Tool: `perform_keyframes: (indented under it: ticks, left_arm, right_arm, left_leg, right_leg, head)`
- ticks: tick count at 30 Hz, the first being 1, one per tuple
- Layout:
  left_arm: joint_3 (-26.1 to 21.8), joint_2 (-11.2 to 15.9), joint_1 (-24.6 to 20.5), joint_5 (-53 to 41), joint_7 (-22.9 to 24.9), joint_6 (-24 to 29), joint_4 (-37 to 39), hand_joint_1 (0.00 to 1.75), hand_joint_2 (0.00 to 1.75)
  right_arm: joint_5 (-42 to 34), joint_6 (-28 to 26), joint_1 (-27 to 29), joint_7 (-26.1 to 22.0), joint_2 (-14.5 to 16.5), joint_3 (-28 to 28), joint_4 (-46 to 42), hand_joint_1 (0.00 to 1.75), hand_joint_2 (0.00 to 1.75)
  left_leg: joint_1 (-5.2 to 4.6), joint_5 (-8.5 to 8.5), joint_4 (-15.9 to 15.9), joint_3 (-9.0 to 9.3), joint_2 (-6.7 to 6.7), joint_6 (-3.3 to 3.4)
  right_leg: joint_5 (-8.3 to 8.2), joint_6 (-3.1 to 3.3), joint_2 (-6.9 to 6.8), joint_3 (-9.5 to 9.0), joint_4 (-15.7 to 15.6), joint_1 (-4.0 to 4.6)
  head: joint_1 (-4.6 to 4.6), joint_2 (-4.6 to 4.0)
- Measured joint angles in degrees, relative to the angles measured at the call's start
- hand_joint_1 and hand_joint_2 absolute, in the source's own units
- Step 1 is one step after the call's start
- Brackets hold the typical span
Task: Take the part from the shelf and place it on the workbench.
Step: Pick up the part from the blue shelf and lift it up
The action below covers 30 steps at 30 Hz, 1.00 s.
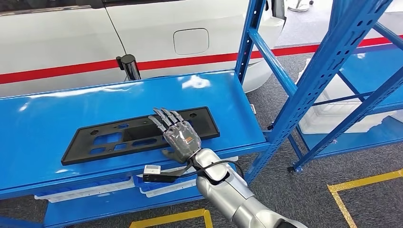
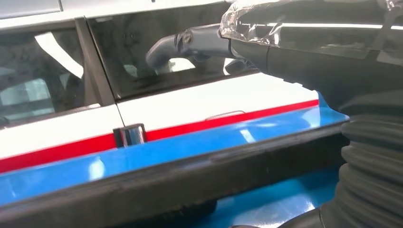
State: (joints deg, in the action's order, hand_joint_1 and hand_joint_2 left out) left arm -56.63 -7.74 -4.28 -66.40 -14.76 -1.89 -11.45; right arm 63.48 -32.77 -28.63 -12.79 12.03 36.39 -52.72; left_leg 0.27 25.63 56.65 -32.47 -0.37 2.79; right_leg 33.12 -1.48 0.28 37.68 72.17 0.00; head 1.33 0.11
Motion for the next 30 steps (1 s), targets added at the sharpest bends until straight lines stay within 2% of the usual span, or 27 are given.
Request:
perform_keyframes:
  ticks: [1,2,3,4,5,6,7,9,11,12,13,15,16,17,18,20,21,22,24,27,28,29,30]
  left_arm:
    - [0.00,-0.01,0.04,0.00,0.02,-0.01,0.00,0.00,0.00]
    - [0.00,-0.02,0.09,0.00,0.04,-0.01,0.00,0.00,0.00]
    - [0.00,-0.05,0.13,0.00,0.07,-0.02,0.00,0.00,0.00]
    - [0.00,-0.08,0.15,0.00,0.09,-0.02,0.00,0.00,0.00]
    - [0.00,-0.10,0.14,0.00,0.11,-0.02,0.01,0.00,0.00]
    - [0.00,-0.10,0.10,0.00,0.13,-0.02,0.01,0.00,0.00]
    - [0.00,-0.08,0.06,0.00,0.15,-0.03,0.02,0.00,0.00]
    - [0.00,-0.05,0.03,0.00,0.17,-0.04,0.02,0.00,0.00]
    - [0.00,-0.02,0.06,0.00,0.18,-0.06,0.02,0.00,0.00]
    - [0.00,-0.02,0.03,0.00,0.18,-0.06,0.02,0.00,0.00]
    - [0.00,-0.01,-0.01,0.00,0.18,-0.05,0.02,0.00,0.00]
    - [0.00,-0.02,-0.01,-0.01,0.18,-0.03,0.03,0.00,0.00]
    - [0.00,-0.02,0.04,-0.01,0.18,-0.03,0.04,0.00,0.00]
    - [0.00,-0.02,0.10,-0.01,0.19,-0.02,0.04,0.00,0.00]
    - [0.00,-0.01,0.12,0.00,0.21,-0.01,0.04,0.00,0.00]
    - [0.00,0.03,0.13,-0.02,0.28,0.02,0.04,0.00,0.00]
    - [0.00,0.07,0.12,-0.04,0.36,0.03,0.05,0.00,0.00]
    - [0.00,0.09,0.09,-0.08,0.43,0.05,0.05,0.00,0.00]
    - [0.00,0.10,0.03,-0.13,0.60,0.06,0.06,0.00,0.00]
    - [0.00,0.08,0.15,-0.17,0.78,0.09,0.07,0.00,0.00]
    - [0.00,0.07,0.12,-0.22,0.82,0.21,0.07,0.00,0.00]
    - [0.01,0.05,0.04,-0.33,0.86,0.47,0.07,0.00,0.00]
    - [0.01,0.04,-0.03,-0.49,0.90,0.80,0.07,0.00,0.00]
  right_arm:
    - [-0.01,0.01,0.07,0.00,-0.05,0.00,0.09,0.00,1.75]
    - [-0.01,0.01,0.13,0.00,-0.09,0.00,0.17,0.00,1.75]
    - [-0.01,0.01,0.15,0.00,-0.11,0.01,0.23,0.00,1.75]
    - [-0.01,0.01,0.12,0.00,-0.11,0.02,0.26,0.00,1.75]
    - [-0.01,0.01,0.10,0.00,-0.11,0.03,0.28,0.00,1.75]
    - [-0.01,0.02,0.04,0.00,-0.12,0.07,0.32,0.00,1.75]
    - [-0.01,0.03,0.00,-0.01,-0.11,0.09,0.36,0.00,1.75]
    - [-0.02,0.04,-0.05,-0.02,-0.04,0.14,0.43,0.00,1.75]
    - [-0.01,0.04,-0.11,-0.02,0.10,0.16,0.45,0.00,1.75]
    - [-0.01,0.04,-0.19,-0.03,0.17,0.19,0.46,0.00,1.75]
    - [0.00,0.04,-0.27,-0.03,0.24,0.20,0.46,0.00,1.75]
    - [-0.01,0.03,-0.27,-0.03,0.30,0.25,0.49,0.00,1.75]
    - [-0.02,0.03,-0.19,-0.03,0.31,0.26,0.53,0.00,1.75]
    - [-0.08,0.03,-0.11,-0.06,0.30,0.30,0.58,0.00,1.75]
    - [-0.20,0.04,-0.06,-0.12,0.30,0.35,0.62,0.00,1.75]
    - [-0.58,0.05,-0.07,-0.24,0.34,0.51,0.67,0.00,1.75]
    - [-0.78,0.10,-0.12,-0.28,0.34,0.61,0.70,0.00,1.75]
    - [-0.92,0.15,-0.18,-0.28,0.38,0.71,0.72,0.00,1.75]
    - [-1.07,0.26,-0.30,-0.28,0.43,0.85,0.76,0.00,1.75]
    - [-1.12,0.27,-0.33,-0.40,0.67,1.07,0.77,0.00,1.75]
    - [-1.17,0.28,-0.38,-0.48,0.73,1.21,0.78,0.00,1.75]
    - [-1.29,0.31,-0.42,-0.53,0.73,1.37,0.81,0.00,1.75]
    - [-1.46,0.39,-0.43,-0.58,0.70,1.56,0.88,0.00,1.75]
  left_leg:
    - [-0.01,0.28,0.01,0.20,-0.07,-0.02]
    - [-0.01,0.59,0.02,0.55,-0.13,-0.08]
    - [0.00,0.95,0.02,1.06,-0.20,-0.19]
    - [0.01,1.37,0.02,1.64,-0.25,-0.34]
    - [-0.03,1.86,0.06,2.26,-0.29,-0.55]
    - [-0.08,2.34,0.05,2.68,-0.34,-0.84]
    - [-0.14,2.78,-0.04,2.92,-0.34,-1.19]
    - [-0.18,3.04,0.28,3.25,-0.24,-1.89]
    - [-0.03,3.37,1.68,3.07,-0.02,-2.49]
    - [0.08,3.96,3.42,2.18,0.05,-2.78]
    - [0.21,5.04,6.30,0.45,0.11,-3.07]
    - [0.39,7.84,13.60,-4.47,0.17,-3.53]
    - [0.45,8.72,16.04,-6.63,0.18,-3.67]
    - [0.46,8.38,16.45,-7.85,0.19,-3.71]
    - [0.47,6.64,14.53,-7.83,0.20,-3.63]
    - [0.41,1.18,6.91,-5.44,0.28,-3.18]
    - [0.23,-0.07,3.83,-4.33,0.39,-2.90]
    - [0.02,-0.42,2.00,-3.59,0.46,-2.57]
    - [-0.38,0.54,1.37,-3.14,0.53,-2.06]
    - [-0.22,-0.98,0.90,-2.20,0.39,-1.20]
    - [-0.10,-1.31,0.72,-1.84,0.38,-0.86]
    - [0.03,-1.27,0.56,-1.54,0.42,-0.60]
    - [0.01,-1.10,0.50,-1.39,0.43,-0.37]
  right_leg:
    - [0.65,-0.10,0.00,1.81,1.93,-0.01]
    - [0.16,-0.47,-0.01,2.46,1.58,-0.02]
    - [-1.39,-0.99,-0.03,2.05,-0.83,-0.05]
    - [-3.74,-1.57,-0.06,0.69,-4.97,-0.10]
    - [-5.94,-1.80,-0.16,-0.70,-9.16,-0.13]
    - [-7.07,-1.36,-0.30,-1.82,-12.33,-0.08]
    - [-7.65,-0.67,-0.40,-2.62,-14.19,0.00]
    - [-7.54,1.11,-0.41,-3.23,-14.89,0.03]
    - [-8.01,1.92,-0.28,-4.23,-15.20,-0.38]
    - [-7.90,2.26,-0.26,-4.82,-15.25,-0.53]
    - [-7.70,2.52,-0.27,-5.21,-15.30,-0.62]
    - [-7.13,2.85,-0.23,-5.66,-15.30,-0.54]
    - [-6.80,2.89,-0.19,-5.92,-15.30,-0.51]
    - [-6.45,2.82,-0.13,-6.32,-15.30,-0.50]
    - [-6.05,2.71,-0.08,-6.86,-15.30,-0.50]
    - [-5.17,2.40,-0.04,-8.02,-15.33,-0.49]
    - [-4.77,2.16,-0.02,-8.52,-15.40,-0.42]
    - [-4.41,1.85,0.01,-8.80,-15.49,-0.34]
    - [-3.96,1.29,0.09,-8.83,-15.67,-0.15]
    - [-3.26,0.46,0.10,-9.07,-15.26,0.14]
    - [-2.52,0.26,0.08,-8.61,-13.82,0.20]
    - [-1.37,0.23,0.05,-7.27,-11.08,0.19]
    - [0.07,0.30,0.03,-5.09,-7.18,0.06]
  head:
    - [-0.02,0.00]
    - [-0.02,0.00]
    - [-0.02,0.00]
    - [-0.02,0.00]
    - [-0.04,0.00]
    - [-0.03,0.00]
    - [-0.05,0.00]
    - [-0.08,0.00]
    - [-0.10,0.00]
    - [-0.14,0.00]
    - [-0.17,0.00]
    - [-0.24,0.00]
    - [-0.23,0.00]
    - [-0.23,0.00]
    - [-0.24,0.00]
    - [-0.22,0.00]
    - [-0.20,0.00]
    - [-0.21,0.00]
    - [-0.22,0.00]
    - [-0.20,0.00]
    - [-0.18,0.00]
    - [-0.15,0.00]
    - [-0.14,0.00]
